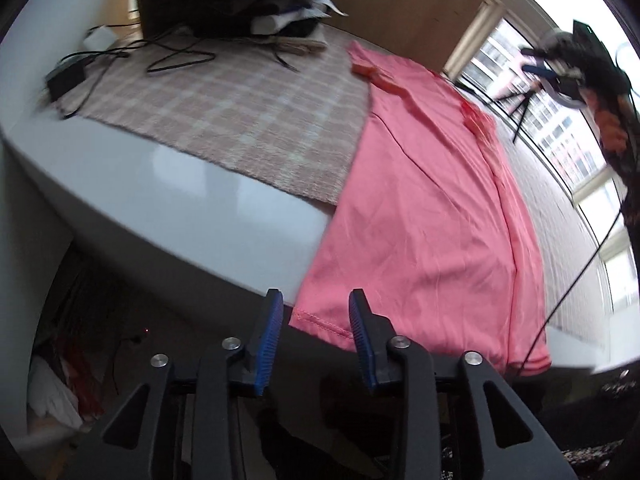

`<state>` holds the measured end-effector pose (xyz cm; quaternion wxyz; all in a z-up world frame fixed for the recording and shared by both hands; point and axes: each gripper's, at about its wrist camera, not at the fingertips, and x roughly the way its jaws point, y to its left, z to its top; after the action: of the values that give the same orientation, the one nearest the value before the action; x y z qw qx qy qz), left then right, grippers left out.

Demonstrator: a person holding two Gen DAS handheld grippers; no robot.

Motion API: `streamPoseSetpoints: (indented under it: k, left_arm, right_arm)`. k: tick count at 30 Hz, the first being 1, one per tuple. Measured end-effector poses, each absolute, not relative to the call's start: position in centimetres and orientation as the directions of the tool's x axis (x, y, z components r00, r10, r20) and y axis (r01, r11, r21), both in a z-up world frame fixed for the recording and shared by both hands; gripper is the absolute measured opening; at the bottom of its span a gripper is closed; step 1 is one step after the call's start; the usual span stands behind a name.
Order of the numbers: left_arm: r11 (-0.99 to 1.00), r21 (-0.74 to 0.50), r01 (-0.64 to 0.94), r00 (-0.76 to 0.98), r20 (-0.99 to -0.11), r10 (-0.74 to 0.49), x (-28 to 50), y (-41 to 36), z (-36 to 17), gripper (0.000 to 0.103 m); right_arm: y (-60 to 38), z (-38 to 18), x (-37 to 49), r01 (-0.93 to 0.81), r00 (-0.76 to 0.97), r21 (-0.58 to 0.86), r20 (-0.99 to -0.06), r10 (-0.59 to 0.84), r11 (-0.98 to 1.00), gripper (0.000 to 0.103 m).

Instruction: Fold clothes

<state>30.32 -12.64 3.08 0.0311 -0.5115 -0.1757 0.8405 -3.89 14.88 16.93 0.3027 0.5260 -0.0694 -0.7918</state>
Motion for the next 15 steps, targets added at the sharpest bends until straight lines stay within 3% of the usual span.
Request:
streamPoseSetpoints:
  k: [6,10,15]
  left_arm:
    - [-0.932,-0.361,0.038,-0.478,-0.826,0.300,29.1,-13.0,1.9,0.029]
    - [-0.927,-0.375,-0.014,-0.482,-0.810,0.335,28.9,-12.8,1.6,0.000]
    - [-0.906,-0.422,-0.041,-0.495,-0.779,0.385,28.9,-12.9,1.6,0.000]
  right_arm:
    - [8.6,15.5,-3.2,0.417,-0.295,0.304,-0.846,-0.444,-0.857,0.037]
    - [3.4,13.6,-4.7,0.446,-0.289,0.237,-0.874,-0.390,-0.863,0.047]
    - [-1.5,10.0,-10.6,0.369,-0.278,0.201,-0.908,-0.314,-0.907,0.047]
